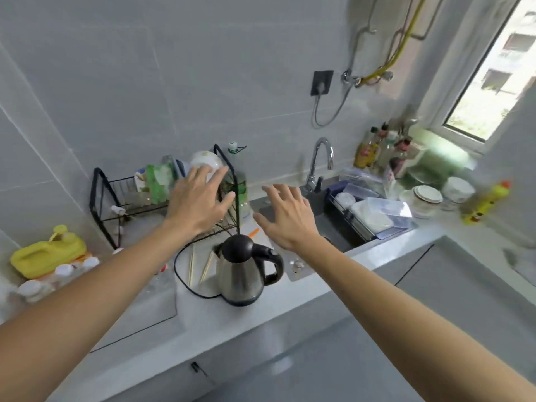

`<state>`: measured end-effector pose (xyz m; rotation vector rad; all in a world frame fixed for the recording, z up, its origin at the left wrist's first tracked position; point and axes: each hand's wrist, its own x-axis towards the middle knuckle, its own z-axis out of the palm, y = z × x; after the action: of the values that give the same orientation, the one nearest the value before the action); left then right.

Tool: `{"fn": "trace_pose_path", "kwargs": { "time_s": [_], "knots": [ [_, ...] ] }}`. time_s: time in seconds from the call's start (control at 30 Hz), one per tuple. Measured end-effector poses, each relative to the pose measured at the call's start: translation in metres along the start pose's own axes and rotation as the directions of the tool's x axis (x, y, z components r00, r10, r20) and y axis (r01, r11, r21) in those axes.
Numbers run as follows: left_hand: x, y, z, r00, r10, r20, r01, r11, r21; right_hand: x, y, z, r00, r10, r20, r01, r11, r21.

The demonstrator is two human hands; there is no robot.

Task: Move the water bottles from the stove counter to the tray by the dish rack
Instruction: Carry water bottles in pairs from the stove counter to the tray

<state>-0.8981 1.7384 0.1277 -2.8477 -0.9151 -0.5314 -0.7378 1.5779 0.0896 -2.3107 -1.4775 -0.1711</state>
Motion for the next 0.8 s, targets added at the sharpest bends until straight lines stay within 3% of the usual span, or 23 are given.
{"fn": "trace_pose_path", "kwargs": {
  "time_s": [0.2,0.4,0.6,0.8],
  "knots": [
    [0.029,0.185,0.012,0.987,0.161,-0.023,-0.162,0.979,-0.123,-0.083,0.154,-0.081,0.983,0.157,-0.092,-0.162,0.985,-0.052],
    [0.055,0.356,0.015,0.933,0.353,-0.067,-0.360,0.912,-0.195,-0.168,0.277,-0.152,0.922,0.360,-0.140,-0.378,0.916,-0.135],
    [0.083,0.510,0.026,0.819,0.566,-0.090,-0.567,0.777,-0.273,-0.251,0.369,-0.215,0.810,0.538,-0.233,-0.581,0.792,-0.189],
    [0.097,0.644,0.037,0.680,0.716,-0.160,-0.714,0.597,-0.365,-0.326,0.441,-0.256,0.650,0.694,-0.311,-0.757,0.626,-0.187]
  ]
}}
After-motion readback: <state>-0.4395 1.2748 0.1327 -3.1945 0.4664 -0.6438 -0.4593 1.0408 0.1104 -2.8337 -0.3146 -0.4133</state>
